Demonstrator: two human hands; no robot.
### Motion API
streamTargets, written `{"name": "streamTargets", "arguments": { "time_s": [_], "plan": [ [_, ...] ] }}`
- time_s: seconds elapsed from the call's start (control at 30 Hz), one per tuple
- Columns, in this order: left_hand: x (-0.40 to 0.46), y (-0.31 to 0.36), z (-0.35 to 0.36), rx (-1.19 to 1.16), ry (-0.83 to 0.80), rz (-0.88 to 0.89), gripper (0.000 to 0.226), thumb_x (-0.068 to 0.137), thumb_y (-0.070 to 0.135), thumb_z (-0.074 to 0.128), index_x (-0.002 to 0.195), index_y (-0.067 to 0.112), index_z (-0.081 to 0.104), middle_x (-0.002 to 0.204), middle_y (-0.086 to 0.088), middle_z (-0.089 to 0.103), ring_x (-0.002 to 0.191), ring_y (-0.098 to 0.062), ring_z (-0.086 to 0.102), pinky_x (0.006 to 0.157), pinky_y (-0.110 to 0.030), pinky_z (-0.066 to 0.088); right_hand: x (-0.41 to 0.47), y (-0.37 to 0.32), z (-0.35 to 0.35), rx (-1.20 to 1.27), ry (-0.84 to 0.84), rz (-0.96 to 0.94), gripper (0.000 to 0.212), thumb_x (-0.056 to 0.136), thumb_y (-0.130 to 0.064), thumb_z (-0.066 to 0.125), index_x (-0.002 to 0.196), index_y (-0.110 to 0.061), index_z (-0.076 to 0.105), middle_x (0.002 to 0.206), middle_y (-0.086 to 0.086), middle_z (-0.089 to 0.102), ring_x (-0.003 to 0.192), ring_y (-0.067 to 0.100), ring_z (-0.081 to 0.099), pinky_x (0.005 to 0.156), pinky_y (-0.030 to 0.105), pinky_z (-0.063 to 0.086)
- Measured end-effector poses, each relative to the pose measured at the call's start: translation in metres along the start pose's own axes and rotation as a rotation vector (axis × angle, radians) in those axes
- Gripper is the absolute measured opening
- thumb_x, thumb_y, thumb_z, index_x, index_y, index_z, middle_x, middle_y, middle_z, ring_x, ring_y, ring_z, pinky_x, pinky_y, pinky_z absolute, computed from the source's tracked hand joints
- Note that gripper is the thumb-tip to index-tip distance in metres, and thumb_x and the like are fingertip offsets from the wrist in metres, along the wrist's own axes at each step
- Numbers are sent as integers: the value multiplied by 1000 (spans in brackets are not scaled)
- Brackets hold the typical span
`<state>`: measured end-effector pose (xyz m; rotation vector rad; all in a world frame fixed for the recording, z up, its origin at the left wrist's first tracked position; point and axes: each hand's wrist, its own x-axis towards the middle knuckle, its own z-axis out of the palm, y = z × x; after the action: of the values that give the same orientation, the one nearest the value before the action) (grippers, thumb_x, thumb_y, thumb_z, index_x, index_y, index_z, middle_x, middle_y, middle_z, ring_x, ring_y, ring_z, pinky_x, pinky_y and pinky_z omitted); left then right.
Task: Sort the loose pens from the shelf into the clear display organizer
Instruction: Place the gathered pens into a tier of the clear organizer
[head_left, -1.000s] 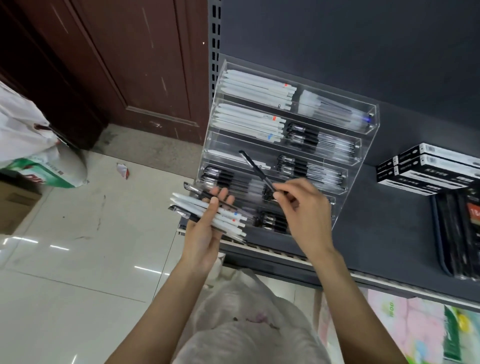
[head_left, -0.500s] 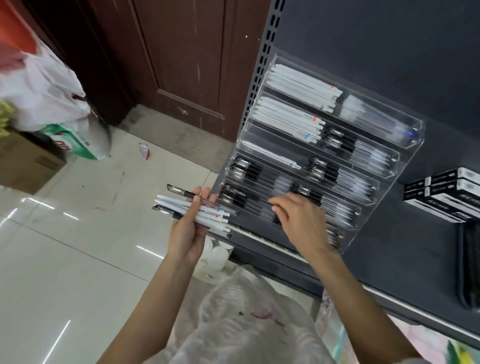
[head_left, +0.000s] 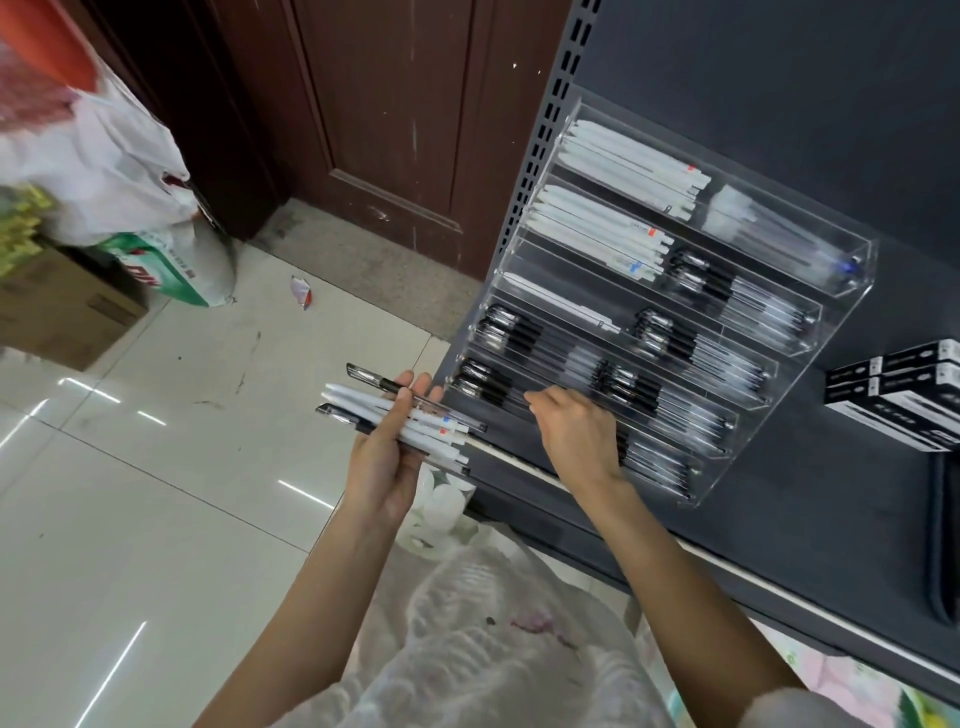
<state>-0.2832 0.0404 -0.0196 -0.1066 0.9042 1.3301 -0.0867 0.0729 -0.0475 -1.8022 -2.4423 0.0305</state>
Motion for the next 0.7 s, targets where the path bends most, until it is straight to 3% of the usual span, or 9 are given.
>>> {"name": "streamTargets", "arguments": {
  "time_s": [0.4, 0.6, 0.7],
  "plan": [
    [-5, -6, 1, 18, -18, -4, 20, 97, 9, 45, 110, 11, 61, 98, -4, 73, 91, -16, 70, 82, -32, 57, 6, -7, -2, -139, 56, -14, 28, 58, -1, 85, 78, -14, 71, 58, 1, 63, 43, 11, 54, 38, 14, 27],
    [-10, -9, 0, 34, -25, -13, 20, 98, 9, 45, 109, 11, 61, 97, -3, 72, 90, -16, 70, 75, -29, 58, -1, -2, 5, -99, 115, -49, 34, 60, 1, 84, 90, -11, 74, 75, 4, 69, 58, 15, 62, 42, 21, 46],
    [-12, -10, -1, 45, -18, -21, 20, 97, 9, 46, 110, 11, 61, 99, -4, 72, 91, -16, 70, 74, -29, 57, 2, -6, 6, -76, 149, -102, 37, 60, 5, 81, 92, -11, 73, 74, 4, 65, 57, 15, 58, 41, 20, 41]
  ]
}}
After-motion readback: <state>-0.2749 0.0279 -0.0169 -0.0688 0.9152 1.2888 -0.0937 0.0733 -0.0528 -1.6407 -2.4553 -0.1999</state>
